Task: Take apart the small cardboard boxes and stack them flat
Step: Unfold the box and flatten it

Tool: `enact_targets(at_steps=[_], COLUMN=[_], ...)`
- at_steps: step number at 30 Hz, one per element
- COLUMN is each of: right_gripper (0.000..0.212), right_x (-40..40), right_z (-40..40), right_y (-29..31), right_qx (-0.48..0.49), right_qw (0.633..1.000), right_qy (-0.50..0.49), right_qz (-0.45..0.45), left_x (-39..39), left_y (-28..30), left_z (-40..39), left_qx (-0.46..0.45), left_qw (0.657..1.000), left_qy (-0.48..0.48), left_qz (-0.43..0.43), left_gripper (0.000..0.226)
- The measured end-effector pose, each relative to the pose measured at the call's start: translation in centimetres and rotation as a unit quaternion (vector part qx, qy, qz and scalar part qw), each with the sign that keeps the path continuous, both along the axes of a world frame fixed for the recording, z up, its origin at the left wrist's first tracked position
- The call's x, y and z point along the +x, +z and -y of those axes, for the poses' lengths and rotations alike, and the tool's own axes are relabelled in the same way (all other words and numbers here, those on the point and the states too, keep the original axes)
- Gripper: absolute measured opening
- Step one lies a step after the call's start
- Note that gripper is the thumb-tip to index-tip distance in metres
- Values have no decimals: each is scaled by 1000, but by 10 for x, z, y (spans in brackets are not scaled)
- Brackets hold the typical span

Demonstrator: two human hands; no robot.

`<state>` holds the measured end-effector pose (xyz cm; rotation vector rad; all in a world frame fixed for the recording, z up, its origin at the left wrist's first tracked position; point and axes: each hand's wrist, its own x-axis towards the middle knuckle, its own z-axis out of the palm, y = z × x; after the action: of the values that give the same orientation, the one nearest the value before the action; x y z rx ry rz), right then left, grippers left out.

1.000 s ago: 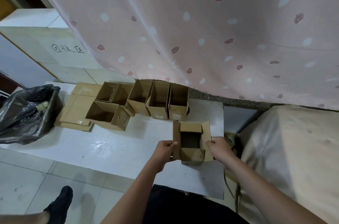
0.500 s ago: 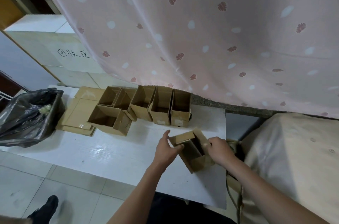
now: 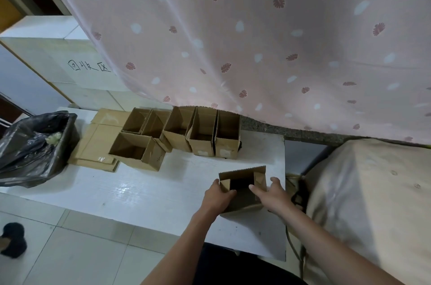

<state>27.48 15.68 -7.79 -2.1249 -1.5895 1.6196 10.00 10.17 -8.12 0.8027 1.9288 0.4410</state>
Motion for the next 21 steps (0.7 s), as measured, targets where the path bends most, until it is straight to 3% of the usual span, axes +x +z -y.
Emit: enact_targets(at_steps=[7, 12, 18, 21], right_gripper=[81, 34, 21, 31], right_x=[-7, 5, 15, 13], right_z=[-9, -23, -24, -26], right_y=[4, 0, -1, 5], right_qx=[53, 8, -89, -127], right_qw=[998, 995, 954, 920], right_qy=[21, -65, -193, -248], right_qz=[0, -80, -210, -277], left_x=[-4, -20, -25, -24], left_y=[4, 9, 13, 14], left_z=[5, 11, 14, 12], left_qx=[7, 26, 35, 55], left_qw=[998, 988, 986, 988], left_qy=[12, 80, 49, 30], left_qz=[57, 129, 158, 138], left_gripper=[41, 39, 41, 41])
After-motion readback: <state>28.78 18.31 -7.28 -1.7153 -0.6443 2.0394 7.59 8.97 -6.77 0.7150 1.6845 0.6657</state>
